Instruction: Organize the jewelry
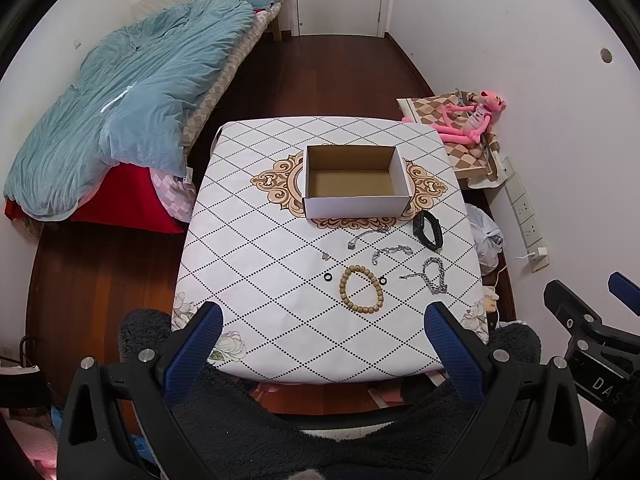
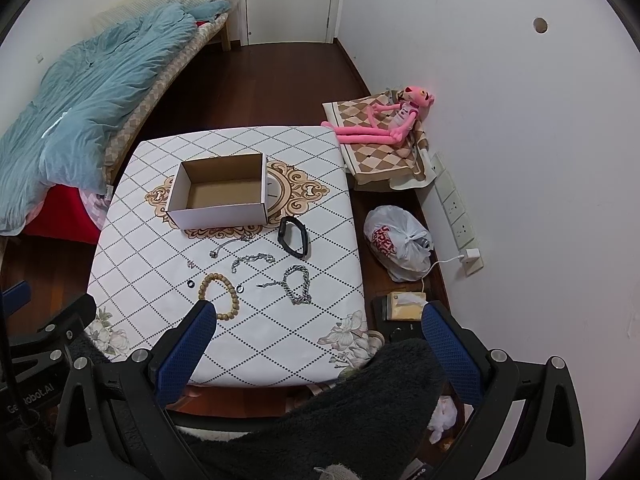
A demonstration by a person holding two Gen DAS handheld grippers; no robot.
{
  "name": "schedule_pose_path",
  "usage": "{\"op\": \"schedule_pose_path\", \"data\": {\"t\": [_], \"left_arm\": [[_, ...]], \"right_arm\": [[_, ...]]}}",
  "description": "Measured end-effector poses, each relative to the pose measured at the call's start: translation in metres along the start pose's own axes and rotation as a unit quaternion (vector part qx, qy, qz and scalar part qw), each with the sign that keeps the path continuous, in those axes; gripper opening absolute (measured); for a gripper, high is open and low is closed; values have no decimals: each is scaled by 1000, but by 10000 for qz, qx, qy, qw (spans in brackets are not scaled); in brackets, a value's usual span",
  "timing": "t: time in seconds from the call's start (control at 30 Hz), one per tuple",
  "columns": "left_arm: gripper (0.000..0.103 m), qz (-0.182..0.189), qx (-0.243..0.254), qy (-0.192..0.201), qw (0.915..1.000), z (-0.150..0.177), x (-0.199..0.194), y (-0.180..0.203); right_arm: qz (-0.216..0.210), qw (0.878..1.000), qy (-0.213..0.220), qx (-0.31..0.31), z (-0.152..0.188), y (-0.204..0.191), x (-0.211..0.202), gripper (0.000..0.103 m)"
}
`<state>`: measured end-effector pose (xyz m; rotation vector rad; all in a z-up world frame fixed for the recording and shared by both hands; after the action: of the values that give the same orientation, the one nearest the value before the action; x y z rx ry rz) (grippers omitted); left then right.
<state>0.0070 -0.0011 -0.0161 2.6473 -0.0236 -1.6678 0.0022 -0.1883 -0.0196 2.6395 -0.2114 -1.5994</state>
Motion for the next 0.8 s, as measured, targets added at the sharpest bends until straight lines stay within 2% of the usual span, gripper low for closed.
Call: {"op": "schedule_pose_path", "data": {"t": [0.8], "left_arm": [[103,51,-28,109,9999,-8,-10,2]], "right_arm": [[29,9998,175,2,-6,2,-14,103]]}}
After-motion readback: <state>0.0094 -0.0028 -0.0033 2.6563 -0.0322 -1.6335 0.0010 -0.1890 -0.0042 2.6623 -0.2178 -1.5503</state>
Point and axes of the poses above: each gripper's, at about its wrist camera, not at the fingertips, and x roughly the way its jaws point, y to its right, z to its underside, the point moved 3 cm from there along x, roughly the way its jaws point, and after that the axes turned 1 degree about z, right-handed, at the moved point
